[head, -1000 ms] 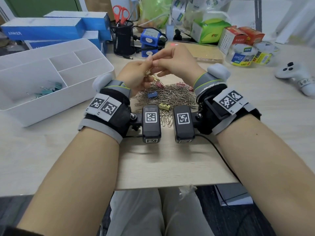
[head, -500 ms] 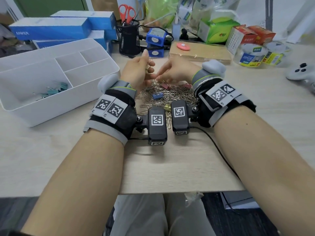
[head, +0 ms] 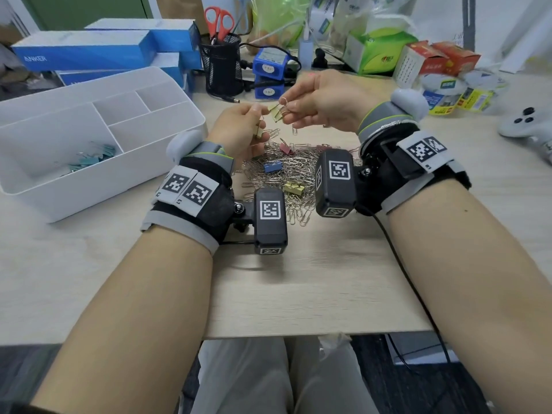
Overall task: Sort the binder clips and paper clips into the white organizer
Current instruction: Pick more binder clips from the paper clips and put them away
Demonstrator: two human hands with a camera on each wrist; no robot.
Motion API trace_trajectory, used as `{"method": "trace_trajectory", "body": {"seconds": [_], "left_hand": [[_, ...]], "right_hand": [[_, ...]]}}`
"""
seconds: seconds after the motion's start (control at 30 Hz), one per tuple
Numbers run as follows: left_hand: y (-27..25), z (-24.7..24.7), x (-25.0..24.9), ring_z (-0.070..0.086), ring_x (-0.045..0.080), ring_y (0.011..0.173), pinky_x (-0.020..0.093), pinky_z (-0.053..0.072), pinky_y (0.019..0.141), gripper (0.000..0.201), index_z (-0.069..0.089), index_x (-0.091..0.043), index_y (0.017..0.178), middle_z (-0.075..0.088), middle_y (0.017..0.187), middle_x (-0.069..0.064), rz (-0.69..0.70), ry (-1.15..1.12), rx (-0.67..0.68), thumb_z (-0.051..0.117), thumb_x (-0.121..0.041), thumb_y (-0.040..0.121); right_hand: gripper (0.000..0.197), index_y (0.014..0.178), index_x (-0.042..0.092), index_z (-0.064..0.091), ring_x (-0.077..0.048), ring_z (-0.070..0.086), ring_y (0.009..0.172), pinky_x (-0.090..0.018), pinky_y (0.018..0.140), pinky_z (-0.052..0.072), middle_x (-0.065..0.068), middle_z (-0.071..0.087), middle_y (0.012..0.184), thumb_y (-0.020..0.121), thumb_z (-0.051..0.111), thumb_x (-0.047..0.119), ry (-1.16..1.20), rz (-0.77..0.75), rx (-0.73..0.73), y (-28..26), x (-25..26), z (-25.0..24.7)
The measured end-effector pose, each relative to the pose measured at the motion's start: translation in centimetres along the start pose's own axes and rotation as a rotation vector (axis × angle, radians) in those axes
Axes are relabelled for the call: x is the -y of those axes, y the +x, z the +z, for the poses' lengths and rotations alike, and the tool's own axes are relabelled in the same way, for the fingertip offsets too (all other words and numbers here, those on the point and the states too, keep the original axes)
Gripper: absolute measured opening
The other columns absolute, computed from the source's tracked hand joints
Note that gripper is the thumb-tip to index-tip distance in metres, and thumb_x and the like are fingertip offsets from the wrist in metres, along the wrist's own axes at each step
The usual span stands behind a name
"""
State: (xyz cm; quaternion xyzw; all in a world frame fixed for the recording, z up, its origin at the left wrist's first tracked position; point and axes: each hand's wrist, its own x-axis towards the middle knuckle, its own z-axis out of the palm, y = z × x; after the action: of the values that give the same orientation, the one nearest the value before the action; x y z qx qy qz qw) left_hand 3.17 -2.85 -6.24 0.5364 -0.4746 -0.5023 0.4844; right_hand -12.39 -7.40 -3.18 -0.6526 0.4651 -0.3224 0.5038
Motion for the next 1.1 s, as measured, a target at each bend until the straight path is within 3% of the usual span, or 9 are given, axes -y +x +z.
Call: {"method": "trace_trajectory", "body": {"seconds": [0.2,0.37,0.47,0.57,0.7,0.9,0.93,1.03,1.1], "left_hand": [[-0.5,0.4,-0.3,0.054,0.006,0.062,0.016,0.046,0.049,0.029,0.056,-0.022,0.079,0.052,0.075,-0.004,0.003,0.011,0.065,0.045,-0.043,0.096],[-0.5,0.5,0.0,0.054,0.003,0.057,0.012,0.043,0.043,0.018,0.057,-0.023,0.082,0.053,0.072,-0.004,0.038,0.025,0.085,0.05,-0.031,0.097],[-0.3,0.3,0.2,0.049,0.006,0.055,0.014,0.04,0.043,0.02,0.058,-0.016,0.079,0.048,0.066,-0.002,0.059,0.038,0.064,0.052,-0.024,0.096],[-0.1,0.3,0.3,0.045,0.008,0.056,0.014,0.04,0.042,0.023,0.058,-0.014,0.077,0.045,0.063,-0.001,0.055,0.014,0.045,0.052,-0.024,0.097],[-0.2,0.5,0.2,0.047,0.003,0.049,0.012,0.041,0.04,0.025,0.056,-0.016,0.077,0.045,0.063,0.0,0.045,-0.003,-0.004,0.049,-0.027,0.098],[-0.1,0.3,0.0,0.052,0.006,0.053,0.014,0.042,0.038,0.028,0.052,-0.015,0.076,0.048,0.069,0.0,0.037,-0.083,-0.048,0.048,-0.032,0.098],[-0.1,0.3,0.0,0.052,0.007,0.053,0.014,0.041,0.038,0.027,0.051,-0.015,0.076,0.047,0.069,0.001,0.041,-0.094,-0.058,0.048,-0.031,0.098],[-0.1,0.3,-0.1,0.051,0.008,0.054,0.013,0.041,0.039,0.026,0.048,-0.015,0.077,0.048,0.07,0.001,0.034,-0.093,-0.065,0.047,-0.029,0.099],[-0.2,0.4,-0.1,0.052,0.007,0.056,0.013,0.042,0.041,0.024,0.047,-0.016,0.078,0.051,0.073,0.0,0.0,-0.063,-0.033,0.047,-0.029,0.099]], "right_hand": [[0.019,0.08,0.007,0.063,-0.011,0.071,0.06,-0.022,0.062,0.058,0.0,0.07,0.056,0.086,0.056,-0.009,0.032,-0.013,0.016,-0.3,0.0,0.2],[0.015,0.095,-0.004,0.066,-0.011,0.069,0.06,-0.021,0.06,0.057,0.002,0.069,0.056,0.084,0.059,-0.011,-0.049,-0.011,0.011,-0.3,0.1,0.8],[0.009,0.091,0.009,0.069,-0.009,0.06,0.066,-0.019,0.054,0.05,0.004,0.065,0.075,0.085,0.064,0.003,-0.21,-0.003,-0.112,-0.3,0.0,0.2],[0.021,0.105,0.005,0.069,-0.011,0.054,0.08,-0.018,0.057,0.043,0.0,0.058,0.1,0.084,0.064,0.006,-0.334,0.003,-0.294,0.0,-0.7,-1.5],[0.027,0.111,0.005,0.067,-0.006,0.051,0.076,-0.013,0.056,0.037,-0.002,0.056,0.1,0.085,0.063,0.007,-0.402,0.077,-0.405,0.3,-1.5,-3.0],[0.036,0.117,0.006,0.065,-0.024,0.056,0.112,-0.032,0.095,0.043,-0.008,0.063,0.118,0.085,0.065,0.021,-0.57,0.256,-0.263,0.3,-2.2,-2.8],[0.036,0.116,0.004,0.065,-0.025,0.057,0.109,-0.034,0.092,0.045,-0.009,0.064,0.116,0.084,0.066,0.02,-0.582,0.266,-0.262,0.3,-2.2,-2.7],[0.034,0.114,-0.003,0.065,-0.02,0.053,0.082,-0.026,0.062,0.041,-0.011,0.066,0.101,0.083,0.063,0.01,-0.555,0.254,-0.305,0.0,-2.3,-2.4],[0.025,0.108,-0.004,0.067,-0.018,0.055,0.076,-0.024,0.055,0.041,-0.011,0.068,0.1,0.084,0.059,0.001,-0.477,0.245,-0.296,-0.2,-2.4,-2.1]]}}
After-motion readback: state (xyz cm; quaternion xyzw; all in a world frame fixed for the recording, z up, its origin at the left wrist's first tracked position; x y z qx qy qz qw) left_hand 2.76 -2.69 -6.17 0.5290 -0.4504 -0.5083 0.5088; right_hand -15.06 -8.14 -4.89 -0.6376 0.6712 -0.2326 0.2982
